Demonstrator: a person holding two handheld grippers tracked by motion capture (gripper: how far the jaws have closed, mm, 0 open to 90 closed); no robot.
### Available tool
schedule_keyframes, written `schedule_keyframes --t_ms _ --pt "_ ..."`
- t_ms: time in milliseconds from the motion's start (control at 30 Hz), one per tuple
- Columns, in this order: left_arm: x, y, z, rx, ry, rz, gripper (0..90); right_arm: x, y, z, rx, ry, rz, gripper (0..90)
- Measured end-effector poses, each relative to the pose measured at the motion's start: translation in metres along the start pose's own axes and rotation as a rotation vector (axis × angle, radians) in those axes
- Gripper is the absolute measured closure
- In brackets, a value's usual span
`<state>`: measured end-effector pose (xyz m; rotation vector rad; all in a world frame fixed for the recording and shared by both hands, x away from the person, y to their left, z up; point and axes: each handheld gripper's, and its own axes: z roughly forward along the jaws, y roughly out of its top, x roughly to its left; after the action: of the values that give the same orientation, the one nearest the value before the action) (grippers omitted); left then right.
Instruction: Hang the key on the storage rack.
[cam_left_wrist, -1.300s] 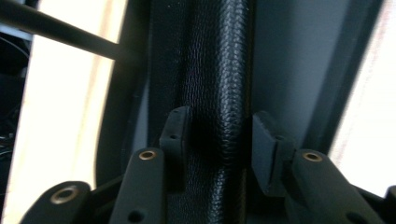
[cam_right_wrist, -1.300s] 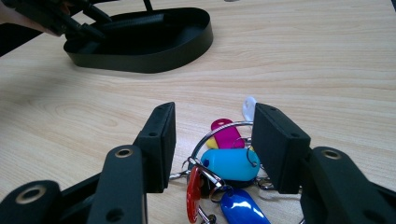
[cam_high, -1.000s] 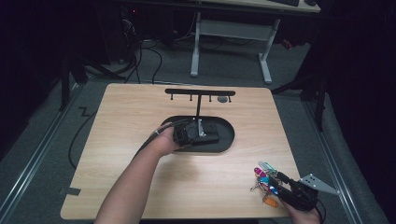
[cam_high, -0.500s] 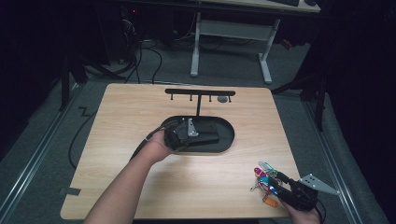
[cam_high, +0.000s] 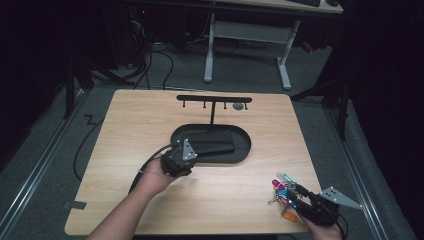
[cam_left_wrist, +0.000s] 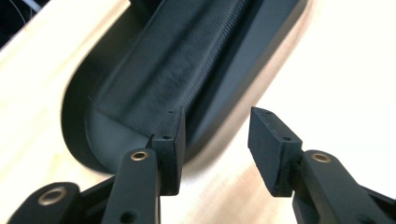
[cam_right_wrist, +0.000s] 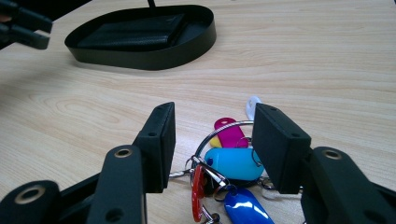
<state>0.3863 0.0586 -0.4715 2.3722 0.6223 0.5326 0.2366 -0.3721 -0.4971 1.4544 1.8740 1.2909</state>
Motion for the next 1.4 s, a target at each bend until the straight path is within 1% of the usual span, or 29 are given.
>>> schedule_keyframes --t_ms 100,133,167,233,367,467,567,633,667,733,767,833,867,967,1100,1167,1300,1400 --pt "-0.005 -0.018 -0.006 -0.029 -0.003 -0.035 54.5 0.001 0.000 0.000 0.002 -0.002 -0.002 50.2" --pt "-0.008 -0.030 -0.011 -0.050 -0.007 -0.073 53.9 0.001 0.000 0.001 0.003 -0.003 -0.005 50.3" --pt "-0.008 -0.030 -0.011 -0.050 -0.007 -0.073 53.7 0.001 0.000 0.001 0.003 -0.003 -0.005 50.3" --pt "-0.010 -0.041 -0.016 -0.071 -0.014 -0.105 53.5 0.001 -0.001 0.001 0.005 -0.005 -0.006 50.2" --pt "-0.013 -0.062 -0.027 -0.099 -0.012 -0.161 52.2 0.002 -0.001 0.002 0.009 -0.007 -0.010 50.3" --pt "-0.016 -0.078 -0.038 -0.116 0.003 -0.188 51.3 0.003 -0.001 0.002 0.009 -0.009 -0.012 50.3" --pt "-0.019 -0.096 -0.049 -0.144 0.015 -0.243 51.1 0.004 -0.001 0.001 0.008 -0.011 -0.018 50.3" --pt "-0.024 -0.109 -0.055 -0.163 0.040 -0.260 49.4 0.004 0.000 0.000 0.006 -0.013 -0.022 50.3" --pt "-0.025 -0.115 -0.058 -0.174 0.046 -0.273 49.4 0.004 0.000 0.000 0.006 -0.013 -0.022 50.3" --pt "-0.026 -0.123 -0.064 -0.189 0.037 -0.300 49.2 0.004 0.000 0.000 0.006 -0.015 -0.023 50.3" --pt "-0.027 -0.125 -0.066 -0.190 0.038 -0.303 48.6 0.004 0.000 0.000 0.007 -0.016 -0.024 50.2" --pt "-0.028 -0.128 -0.068 -0.192 0.051 -0.291 47.8 0.004 0.000 0.000 0.009 -0.018 -0.024 50.2" --pt "-0.029 -0.130 -0.068 -0.192 0.050 -0.289 47.6 0.004 0.000 0.000 0.009 -0.020 -0.022 50.3" --pt "-0.027 -0.131 -0.066 -0.186 0.040 -0.284 46.5 0.004 0.000 -0.001 0.008 -0.026 -0.022 50.2" --pt "-0.024 -0.132 -0.065 -0.196 0.027 -0.286 45.6 0.004 0.000 -0.003 0.006 -0.037 -0.022 50.3" --pt "-0.024 -0.133 -0.064 -0.198 0.010 -0.278 44.1 0.004 -0.001 -0.004 0.010 -0.044 -0.015 50.3" --pt "-0.024 -0.133 -0.065 -0.206 0.008 -0.282 43.3 0.004 0.000 -0.004 0.012 -0.044 -0.019 50.3" --pt "-0.025 -0.132 -0.065 -0.212 0.014 -0.273 42.8 0.008 0.002 -0.006 0.017 -0.040 -0.035 50.3"
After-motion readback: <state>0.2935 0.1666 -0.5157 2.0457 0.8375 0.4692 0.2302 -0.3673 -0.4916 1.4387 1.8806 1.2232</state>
